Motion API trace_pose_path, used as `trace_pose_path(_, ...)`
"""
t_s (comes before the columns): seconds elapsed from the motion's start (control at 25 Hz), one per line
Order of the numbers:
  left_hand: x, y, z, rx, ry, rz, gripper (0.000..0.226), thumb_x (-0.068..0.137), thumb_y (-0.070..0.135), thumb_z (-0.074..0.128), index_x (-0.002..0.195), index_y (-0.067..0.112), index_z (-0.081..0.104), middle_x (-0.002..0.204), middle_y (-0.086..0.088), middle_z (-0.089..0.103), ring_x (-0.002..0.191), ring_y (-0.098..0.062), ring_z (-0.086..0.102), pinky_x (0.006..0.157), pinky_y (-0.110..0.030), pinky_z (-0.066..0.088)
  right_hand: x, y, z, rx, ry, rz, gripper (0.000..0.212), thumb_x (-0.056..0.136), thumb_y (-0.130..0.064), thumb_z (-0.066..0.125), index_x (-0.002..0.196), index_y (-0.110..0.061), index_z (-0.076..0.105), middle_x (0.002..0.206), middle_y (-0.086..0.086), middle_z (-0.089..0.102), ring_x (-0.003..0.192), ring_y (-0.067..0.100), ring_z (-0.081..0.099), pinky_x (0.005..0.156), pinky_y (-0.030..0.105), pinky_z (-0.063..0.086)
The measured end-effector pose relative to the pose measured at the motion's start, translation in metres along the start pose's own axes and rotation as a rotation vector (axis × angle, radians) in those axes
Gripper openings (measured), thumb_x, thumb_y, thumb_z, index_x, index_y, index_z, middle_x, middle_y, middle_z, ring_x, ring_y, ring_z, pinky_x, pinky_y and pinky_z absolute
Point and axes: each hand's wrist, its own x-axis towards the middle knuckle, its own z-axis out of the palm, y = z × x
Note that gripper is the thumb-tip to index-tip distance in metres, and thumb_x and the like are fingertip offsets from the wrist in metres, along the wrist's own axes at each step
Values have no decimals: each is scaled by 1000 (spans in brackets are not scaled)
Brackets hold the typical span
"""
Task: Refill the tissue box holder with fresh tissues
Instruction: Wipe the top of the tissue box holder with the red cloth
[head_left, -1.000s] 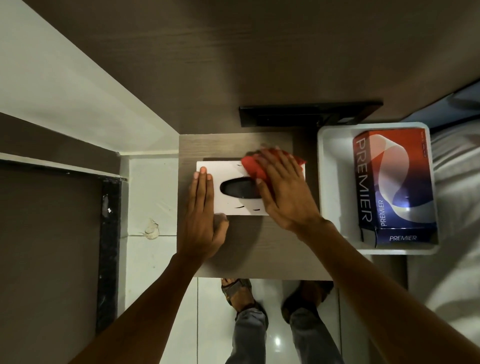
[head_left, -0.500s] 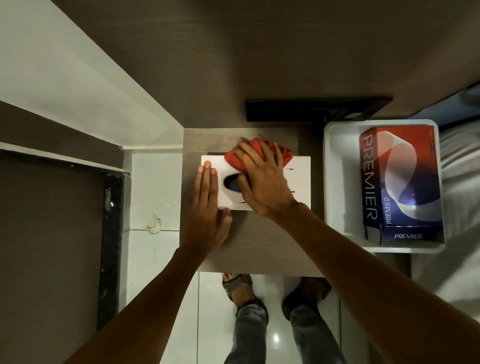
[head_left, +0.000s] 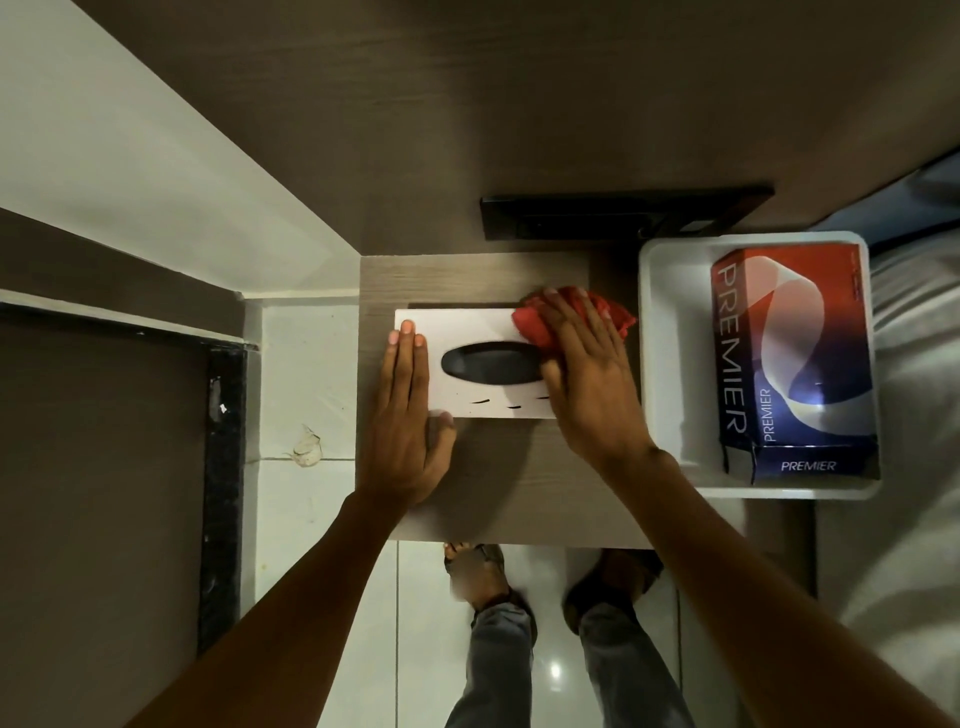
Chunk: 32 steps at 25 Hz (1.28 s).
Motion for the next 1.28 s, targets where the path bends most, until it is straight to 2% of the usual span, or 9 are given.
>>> trace_pose_path(0.12, 1, 0, 1, 46, -27, -45, 83, 96, 36, 39, 168, 4, 13, 180, -11, 4, 168, -29, 3, 135, -54, 17, -13, 10, -6, 95, 60, 131, 60, 106, -32, 41, 163, -21, 27, 172, 1, 23, 162, 20, 10, 131, 51, 15)
trace_pose_path(0.2, 2, 1, 4, 46, -28, -56, 82, 97, 40, 36, 168, 5, 14, 180, -11, 5, 168, -30, 4, 135, -54, 16, -29, 17, -9, 135, 38, 155, 61, 105, -31, 40, 163, -23, 25, 173, 0, 20, 162, 18, 8, 130, 53, 18)
trace_pose_path(0.32, 2, 0, 5, 40, -26, -59, 82, 99, 45, 34, 168, 5, 15, 179, -11, 6, 167, -31, 6, 134, -56, 17, -47, 11, -5, 85, 7, 68, 62, 104, -26, 39, 164, -21, 24, 173, 0, 18, 163, 14, 2, 130, 55, 14)
trace_pose_path(0.52, 1, -2, 5, 36, -30, -48, 82, 106, 57, 22, 168, 5, 13, 180, -11, 5, 168, -29, 3, 137, -48, 12, -49, -8, 16, -113, -38, -70, 64, 103, -28, 39, 164, -18, 24, 174, 2, 16, 163, 23, -2, 130, 56, 5)
trace_pose_path(0.68, 2, -1, 7, 18, 6, -59, 71, 111, 46, 24, 168, 6, 13, 180, -8, 6, 168, -25, 3, 137, -39, 5, -59, 3, 13, -159, -65, -103, 68, 102, -26, 47, 165, -19, 23, 174, 0, 15, 163, 21, 0, 130, 55, 8)
trace_pose_path(0.8, 2, -3, 10, 16, 32, -56, 64, 112, 34, 29, 168, 6, 15, 180, -8, 8, 168, -25, 5, 137, -42, 9, -71, 14, 8, -123, 22, -35, 64, 104, -26, 43, 165, -19, 23, 174, -1, 16, 163, 20, 3, 130, 56, 10)
trace_pose_path(0.96, 2, -4, 14, 43, 50, -68, 62, 114, 35, 23, 168, 6, 16, 179, -9, 10, 168, -26, 6, 137, -41, 8, -68, -10, 31, -33, 159, 78, 60, 101, -19, 43, 161, -15, 35, 171, 3, 27, 162, 25, 10, 130, 58, 9)
trace_pose_path(1.08, 2, -2, 14, 46, 57, -70, 61, 114, 33, 25, 168, 5, 16, 179, -10, 10, 168, -26, 6, 137, -44, 11, -60, -19, 41, -48, 104, -12, 59, 101, -20, 41, 160, -15, 37, 170, 3, 29, 162, 26, 11, 128, 59, 10)
trace_pose_path(1.28, 1, -2, 13, 33, 72, -27, 60, 114, 27, 29, 167, 1, 16, 178, -14, 11, 167, -29, 8, 134, -52, 22, -55, -12, 35, -147, -86, -212, 65, 99, -26, 44, 163, -22, 30, 173, 0, 22, 163, 25, 7, 128, 60, 12)
